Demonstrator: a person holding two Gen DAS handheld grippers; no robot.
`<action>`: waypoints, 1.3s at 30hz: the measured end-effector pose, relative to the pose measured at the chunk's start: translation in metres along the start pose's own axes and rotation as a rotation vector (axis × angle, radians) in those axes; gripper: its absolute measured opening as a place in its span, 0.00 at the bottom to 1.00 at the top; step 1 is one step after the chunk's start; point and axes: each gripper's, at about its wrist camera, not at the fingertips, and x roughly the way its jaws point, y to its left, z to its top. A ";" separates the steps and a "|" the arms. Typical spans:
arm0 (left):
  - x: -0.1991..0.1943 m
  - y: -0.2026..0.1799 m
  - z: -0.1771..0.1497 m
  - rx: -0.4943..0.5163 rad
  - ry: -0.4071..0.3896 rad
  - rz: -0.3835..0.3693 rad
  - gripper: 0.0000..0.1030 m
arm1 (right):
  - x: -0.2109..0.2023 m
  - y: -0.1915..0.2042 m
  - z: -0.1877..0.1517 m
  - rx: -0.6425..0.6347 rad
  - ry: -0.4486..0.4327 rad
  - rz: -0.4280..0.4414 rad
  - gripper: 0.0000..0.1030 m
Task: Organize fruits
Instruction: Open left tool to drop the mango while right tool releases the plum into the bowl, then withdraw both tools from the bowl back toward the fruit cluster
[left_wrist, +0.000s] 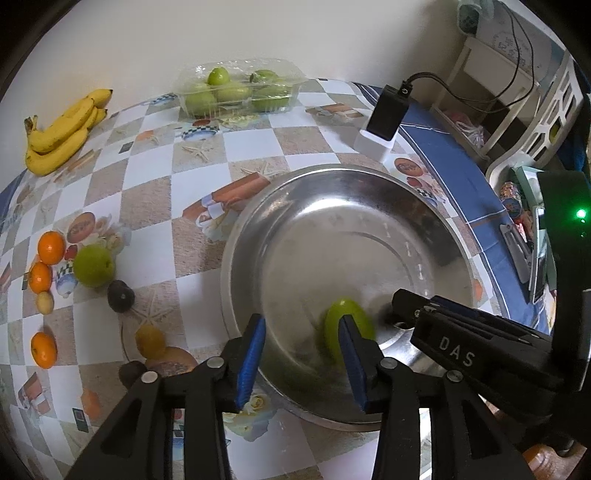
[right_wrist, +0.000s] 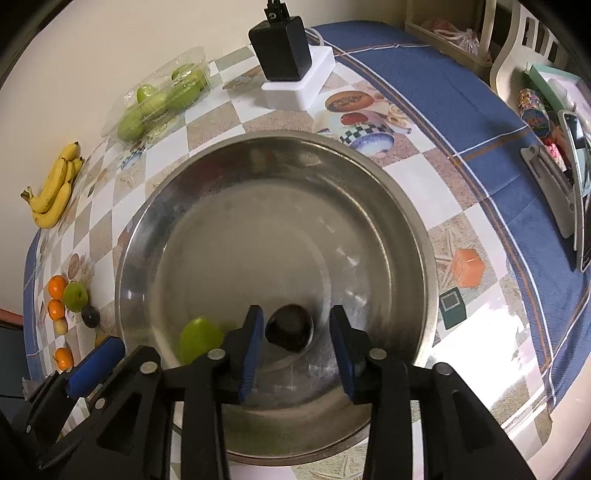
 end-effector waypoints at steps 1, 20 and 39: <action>-0.001 0.002 0.000 -0.009 -0.001 0.004 0.48 | -0.001 0.000 0.000 0.001 -0.003 -0.001 0.42; -0.007 0.068 -0.001 -0.211 -0.022 0.214 0.98 | -0.006 0.016 0.004 -0.069 -0.037 -0.038 0.66; -0.025 0.092 0.000 -0.220 -0.059 0.233 1.00 | -0.011 0.038 -0.002 -0.122 -0.038 0.014 1.00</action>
